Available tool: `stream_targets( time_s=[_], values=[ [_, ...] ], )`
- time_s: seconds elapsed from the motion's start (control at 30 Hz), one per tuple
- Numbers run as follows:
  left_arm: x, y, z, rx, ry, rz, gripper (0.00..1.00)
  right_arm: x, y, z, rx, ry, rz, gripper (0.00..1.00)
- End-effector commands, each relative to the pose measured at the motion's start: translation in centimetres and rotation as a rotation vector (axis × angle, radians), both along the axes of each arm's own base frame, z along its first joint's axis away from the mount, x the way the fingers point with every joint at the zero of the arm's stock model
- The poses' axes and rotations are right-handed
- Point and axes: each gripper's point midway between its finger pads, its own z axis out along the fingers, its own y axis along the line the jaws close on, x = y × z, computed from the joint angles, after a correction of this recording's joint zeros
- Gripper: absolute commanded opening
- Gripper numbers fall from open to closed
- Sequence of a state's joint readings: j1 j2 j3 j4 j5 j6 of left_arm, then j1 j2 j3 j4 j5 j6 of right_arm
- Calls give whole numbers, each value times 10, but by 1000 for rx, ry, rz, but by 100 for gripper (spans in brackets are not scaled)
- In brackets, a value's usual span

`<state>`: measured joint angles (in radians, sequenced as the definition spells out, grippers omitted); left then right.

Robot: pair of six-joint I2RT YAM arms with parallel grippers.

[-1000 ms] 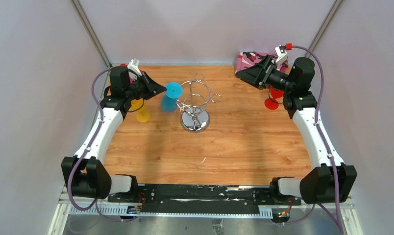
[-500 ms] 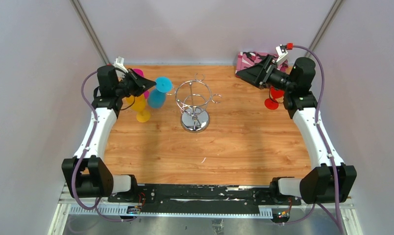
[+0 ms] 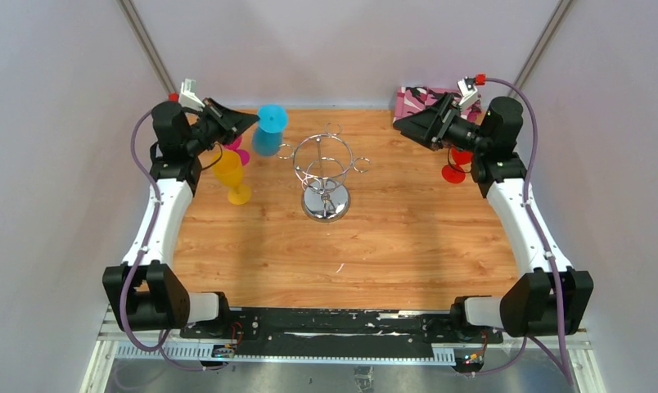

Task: Take the wine glass off the wine glass rack

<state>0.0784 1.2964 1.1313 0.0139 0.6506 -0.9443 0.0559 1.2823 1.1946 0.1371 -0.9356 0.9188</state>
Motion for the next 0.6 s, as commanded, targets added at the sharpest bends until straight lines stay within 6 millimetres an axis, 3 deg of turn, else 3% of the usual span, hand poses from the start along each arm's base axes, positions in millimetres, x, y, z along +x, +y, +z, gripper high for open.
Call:
stream_targets(
  time_s=[0.0, 0.3, 0.4, 0.57],
  values=[
    [-7, -3, 86, -51, -258, -28, 0, 1, -4, -2, 6, -8, 8, 80],
    [-41, -17, 169, -149, -557, -138, 0, 6, -9, -4, -7, -65, -15, 80],
    [-66, -27, 197, -221, -677, -237, 0, 8, -9, -1, 8, -111, -1, 80],
    [-132, -39, 238, -445, -880, -529, 0, 7, -4, 11, 46, -218, 60, 80]
  ],
)
